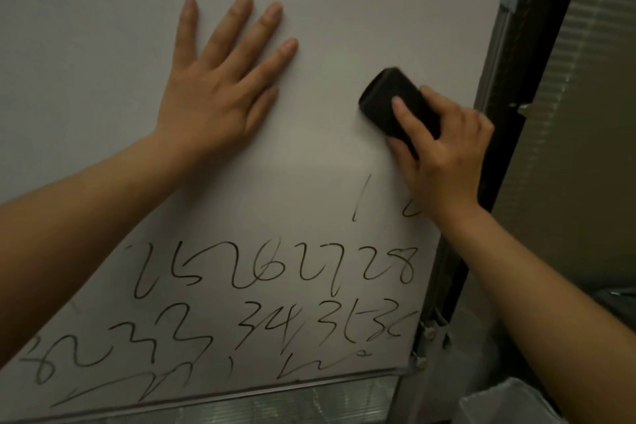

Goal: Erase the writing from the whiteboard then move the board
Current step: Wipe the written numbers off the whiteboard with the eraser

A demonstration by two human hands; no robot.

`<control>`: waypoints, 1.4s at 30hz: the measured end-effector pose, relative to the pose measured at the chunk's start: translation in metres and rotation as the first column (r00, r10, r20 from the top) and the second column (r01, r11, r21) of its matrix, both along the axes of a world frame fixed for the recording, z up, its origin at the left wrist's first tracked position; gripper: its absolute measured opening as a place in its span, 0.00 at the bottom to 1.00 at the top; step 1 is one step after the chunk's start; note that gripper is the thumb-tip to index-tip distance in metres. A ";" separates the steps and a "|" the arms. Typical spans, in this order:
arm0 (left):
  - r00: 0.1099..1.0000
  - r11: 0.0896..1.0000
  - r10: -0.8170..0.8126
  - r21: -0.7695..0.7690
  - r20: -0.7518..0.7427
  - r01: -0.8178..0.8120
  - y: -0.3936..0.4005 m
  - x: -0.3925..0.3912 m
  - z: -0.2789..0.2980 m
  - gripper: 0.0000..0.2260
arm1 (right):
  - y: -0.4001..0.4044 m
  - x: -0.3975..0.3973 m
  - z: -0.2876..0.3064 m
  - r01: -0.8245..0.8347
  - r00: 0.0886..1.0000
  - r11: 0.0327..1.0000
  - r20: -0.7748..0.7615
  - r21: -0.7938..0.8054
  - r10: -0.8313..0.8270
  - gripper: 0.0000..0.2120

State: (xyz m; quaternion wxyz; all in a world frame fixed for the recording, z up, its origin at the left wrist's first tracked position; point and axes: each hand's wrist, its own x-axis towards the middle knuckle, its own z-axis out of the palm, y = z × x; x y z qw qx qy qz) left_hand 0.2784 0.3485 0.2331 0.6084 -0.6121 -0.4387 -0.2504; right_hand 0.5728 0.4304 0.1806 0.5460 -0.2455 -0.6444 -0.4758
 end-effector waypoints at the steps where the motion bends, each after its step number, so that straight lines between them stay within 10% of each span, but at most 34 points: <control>1: 1.000 1.000 -0.001 0.001 0.000 0.001 0.000 0.000 0.000 0.22 | -0.001 -0.001 -0.013 -0.013 1.000 1.000 0.008 -0.005 0.013 0.20; 12: 1.000 1.000 0.008 0.013 0.000 -0.009 0.003 0.000 -0.001 0.22 | -0.018 0.009 -0.118 0.000 0.956 0.998 0.292 -0.062 0.018 0.30; 21: 1.000 0.999 0.007 0.036 -0.003 -0.007 0.002 -0.002 -0.002 0.22 | 0.006 0.020 -0.003 0.046 0.998 0.999 0.051 0.008 -0.046 0.18; 34: 0.997 1.000 0.005 0.008 0.073 -0.006 0.004 0.008 -0.013 0.23 | -0.024 -0.005 -0.130 0.031 0.985 0.991 0.172 -0.129 -0.009 0.31; 42: 0.988 1.000 0.006 -0.026 0.154 -0.002 0.006 0.028 -0.059 0.26 | -0.003 0.026 -0.068 0.016 1.000 0.988 -0.012 -0.151 -0.018 0.21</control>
